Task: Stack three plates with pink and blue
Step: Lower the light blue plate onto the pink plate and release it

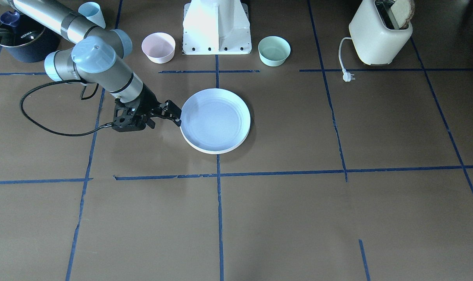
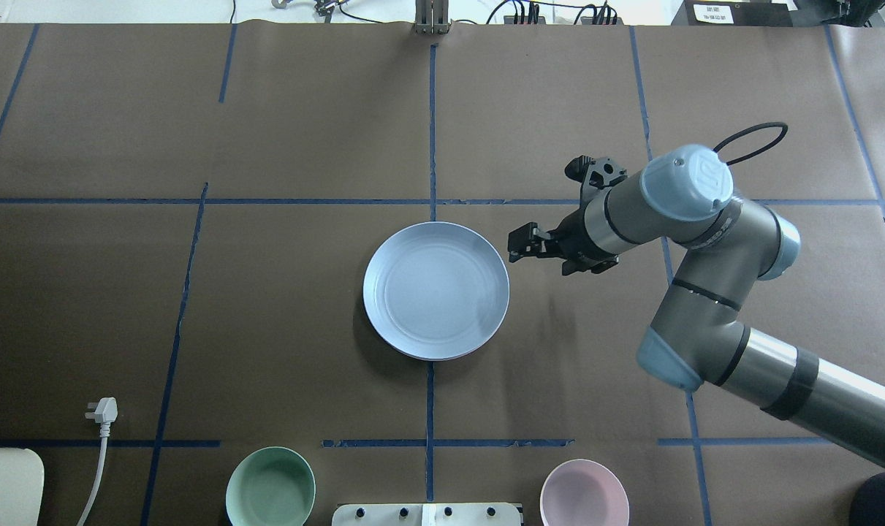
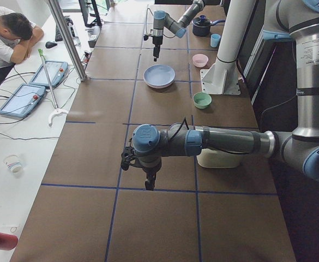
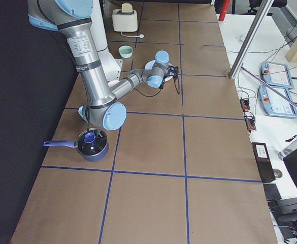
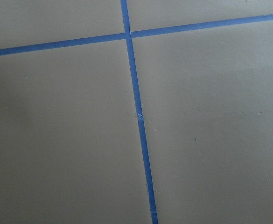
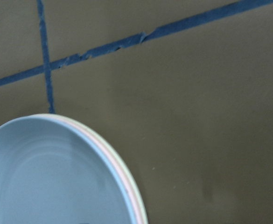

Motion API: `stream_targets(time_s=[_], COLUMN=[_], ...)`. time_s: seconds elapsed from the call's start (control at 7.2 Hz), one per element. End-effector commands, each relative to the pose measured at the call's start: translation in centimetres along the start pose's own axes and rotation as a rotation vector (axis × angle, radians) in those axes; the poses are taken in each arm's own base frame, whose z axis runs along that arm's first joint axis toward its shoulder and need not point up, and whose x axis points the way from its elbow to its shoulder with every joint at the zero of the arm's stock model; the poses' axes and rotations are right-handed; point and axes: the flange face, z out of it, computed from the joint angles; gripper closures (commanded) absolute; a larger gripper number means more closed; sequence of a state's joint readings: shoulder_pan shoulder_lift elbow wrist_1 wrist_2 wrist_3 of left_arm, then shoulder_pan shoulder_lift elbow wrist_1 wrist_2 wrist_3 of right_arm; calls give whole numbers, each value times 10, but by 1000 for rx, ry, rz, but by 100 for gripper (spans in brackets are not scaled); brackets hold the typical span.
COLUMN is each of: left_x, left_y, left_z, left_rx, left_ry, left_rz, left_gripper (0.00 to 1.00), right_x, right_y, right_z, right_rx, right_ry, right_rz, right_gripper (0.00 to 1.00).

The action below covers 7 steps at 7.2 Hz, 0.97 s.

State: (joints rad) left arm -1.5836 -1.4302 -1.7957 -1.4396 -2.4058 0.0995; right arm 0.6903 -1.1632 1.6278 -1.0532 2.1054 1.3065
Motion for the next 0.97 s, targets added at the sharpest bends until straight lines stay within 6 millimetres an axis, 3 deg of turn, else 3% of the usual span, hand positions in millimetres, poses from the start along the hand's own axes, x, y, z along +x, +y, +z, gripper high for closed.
stream_targets(time_s=[0.0,0.14,0.28,0.42,0.69,0.83], left_x=[9,14,11,8,-4,-4], left_y=[-11,-13,-13,-6,0,1], left_z=[0,5,6,10,21,22], left_rx=[-1,-17,-22,-32,-56,-58], left_ry=[-16,-55,-67,-64,-56,-51], left_rz=[-26,31,94,114,89,78], left_gripper=[0,0,0,0,0,0], right_x=[82,144,210,293,416,464], right_y=[-81,-109,-123,-125,-104,-86], right_z=[-62,-94,-125,-168,-242,-264], right_rx=[-55,-68,-81,-86,-85,-97], right_ry=[137,201,243,250,276,288], right_rz=[-120,-207,-279,-335,-391,-402], right_gripper=[0,0,0,0,0,0])
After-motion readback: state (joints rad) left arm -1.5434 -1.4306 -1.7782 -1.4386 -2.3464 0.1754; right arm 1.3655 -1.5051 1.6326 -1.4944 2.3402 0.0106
